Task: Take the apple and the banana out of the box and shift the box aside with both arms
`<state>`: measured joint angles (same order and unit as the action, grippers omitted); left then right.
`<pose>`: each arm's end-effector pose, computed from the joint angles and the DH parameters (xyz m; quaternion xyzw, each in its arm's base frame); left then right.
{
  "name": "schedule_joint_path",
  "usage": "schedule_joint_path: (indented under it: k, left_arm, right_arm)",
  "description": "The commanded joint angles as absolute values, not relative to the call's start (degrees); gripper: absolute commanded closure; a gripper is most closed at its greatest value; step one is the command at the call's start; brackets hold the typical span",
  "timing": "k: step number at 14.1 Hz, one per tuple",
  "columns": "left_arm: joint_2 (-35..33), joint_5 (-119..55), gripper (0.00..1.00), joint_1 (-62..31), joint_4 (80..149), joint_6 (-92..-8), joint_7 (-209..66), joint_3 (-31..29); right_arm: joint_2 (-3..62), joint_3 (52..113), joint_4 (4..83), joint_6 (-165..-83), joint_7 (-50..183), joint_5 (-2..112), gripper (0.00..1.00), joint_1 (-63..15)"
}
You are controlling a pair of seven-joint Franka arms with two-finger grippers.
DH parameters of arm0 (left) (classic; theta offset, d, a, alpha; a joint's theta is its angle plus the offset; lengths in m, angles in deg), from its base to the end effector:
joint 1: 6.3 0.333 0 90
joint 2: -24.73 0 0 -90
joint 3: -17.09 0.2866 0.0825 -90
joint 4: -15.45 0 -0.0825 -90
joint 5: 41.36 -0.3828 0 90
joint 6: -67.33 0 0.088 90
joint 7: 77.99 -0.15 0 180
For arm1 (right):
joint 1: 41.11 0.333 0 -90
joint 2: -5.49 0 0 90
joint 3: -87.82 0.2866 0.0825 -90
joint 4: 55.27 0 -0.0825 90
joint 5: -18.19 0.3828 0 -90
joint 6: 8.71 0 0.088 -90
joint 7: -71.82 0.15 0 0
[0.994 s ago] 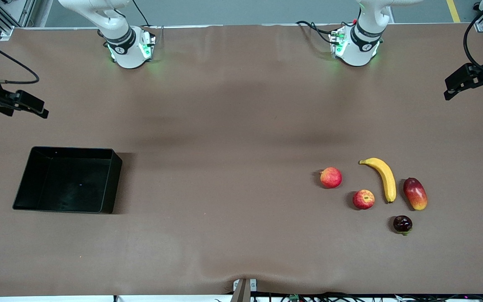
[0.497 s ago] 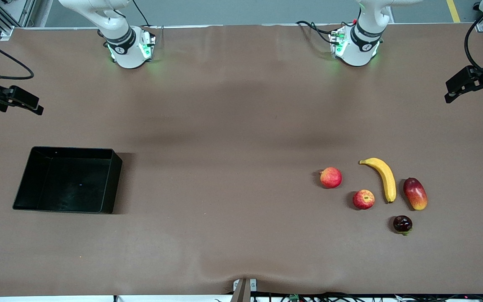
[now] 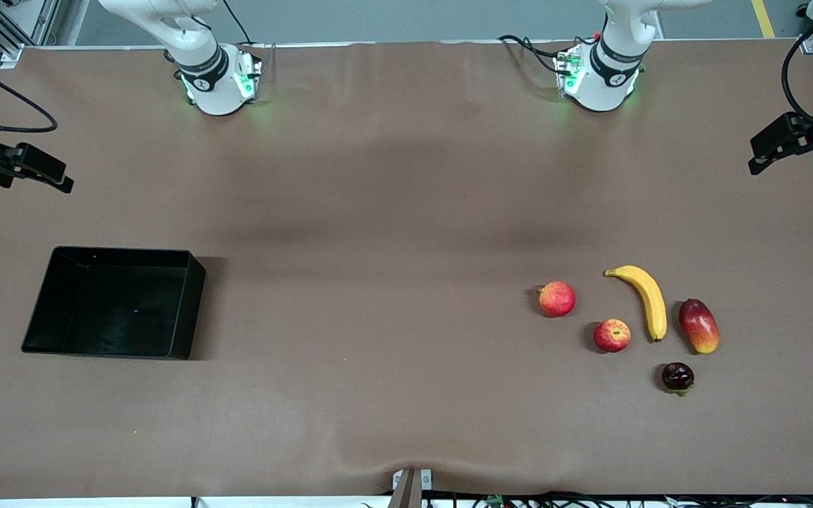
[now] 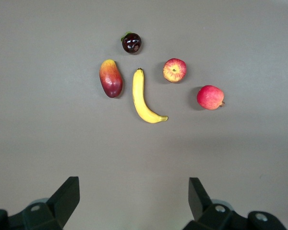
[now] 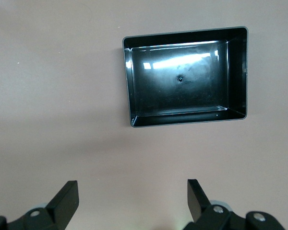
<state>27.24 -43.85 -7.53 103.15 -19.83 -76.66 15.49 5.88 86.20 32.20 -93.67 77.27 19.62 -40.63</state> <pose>0.5372 -0.0201 0.5905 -0.9995 0.0116 -0.0180 0.0217 0.5442 -0.0069 0.5616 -0.9980 0.0567 0.0257 0.0114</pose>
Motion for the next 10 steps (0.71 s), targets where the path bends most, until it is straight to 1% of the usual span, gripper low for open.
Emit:
schedule_joint_path:
  k: [1, 10]
  left_arm:
    - [26.5, -43.0, 0.00, -7.1, 102.2, -19.4, -76.3, 15.4]
    - [26.7, -43.3, 0.00, -7.1, 101.8, -19.3, -76.3, 15.5]
  right_arm:
    - [6.2, 87.0, 31.0, -93.3, 78.3, 19.0, 0.00, -41.3]
    - [6.5, 86.9, 31.1, -93.5, 78.2, 19.5, 0.00, -41.4]
